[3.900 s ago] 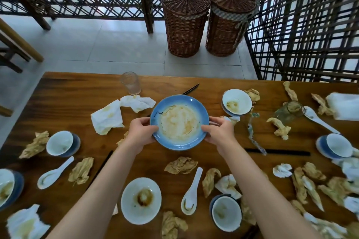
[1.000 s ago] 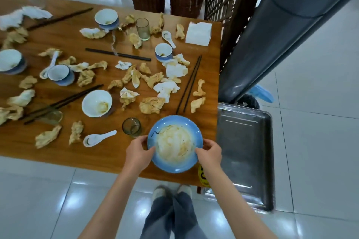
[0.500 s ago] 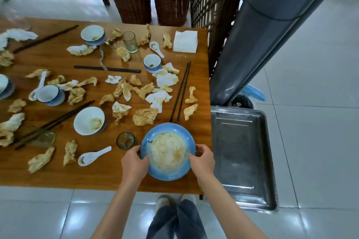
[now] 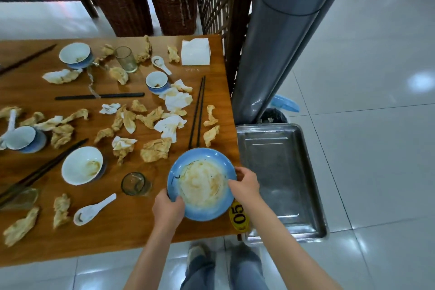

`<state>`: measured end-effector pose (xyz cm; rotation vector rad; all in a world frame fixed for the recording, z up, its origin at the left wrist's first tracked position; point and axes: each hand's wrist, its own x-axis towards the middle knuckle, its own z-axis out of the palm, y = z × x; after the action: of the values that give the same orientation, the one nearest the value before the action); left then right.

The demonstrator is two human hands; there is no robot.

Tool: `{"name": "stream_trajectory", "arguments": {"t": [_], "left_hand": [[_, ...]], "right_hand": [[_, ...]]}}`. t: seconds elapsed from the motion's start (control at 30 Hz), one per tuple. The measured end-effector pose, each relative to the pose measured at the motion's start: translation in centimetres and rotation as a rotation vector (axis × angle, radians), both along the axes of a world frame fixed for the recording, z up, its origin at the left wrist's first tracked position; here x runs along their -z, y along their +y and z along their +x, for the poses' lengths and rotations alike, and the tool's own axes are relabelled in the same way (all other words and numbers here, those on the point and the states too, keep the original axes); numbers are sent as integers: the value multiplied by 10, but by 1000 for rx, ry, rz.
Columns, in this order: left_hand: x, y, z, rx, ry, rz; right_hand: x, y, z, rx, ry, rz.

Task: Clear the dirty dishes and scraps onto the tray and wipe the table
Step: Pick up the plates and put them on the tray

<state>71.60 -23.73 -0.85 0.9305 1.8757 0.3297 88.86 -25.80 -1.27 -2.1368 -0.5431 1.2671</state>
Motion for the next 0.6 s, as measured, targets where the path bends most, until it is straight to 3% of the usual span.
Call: {"name": "stream_trajectory", "arguments": {"t": [0.13,0.33,0.6], "left_hand": [[-11,2,48,95,-18,34],[-5,14,146,181,-44,91],[60,49,259,197,-86,52]], "right_hand": [[-15,-6,53,59,-49,24],[-14,-8,154,203,35,29],[54,20,268,225,77,38]]}}
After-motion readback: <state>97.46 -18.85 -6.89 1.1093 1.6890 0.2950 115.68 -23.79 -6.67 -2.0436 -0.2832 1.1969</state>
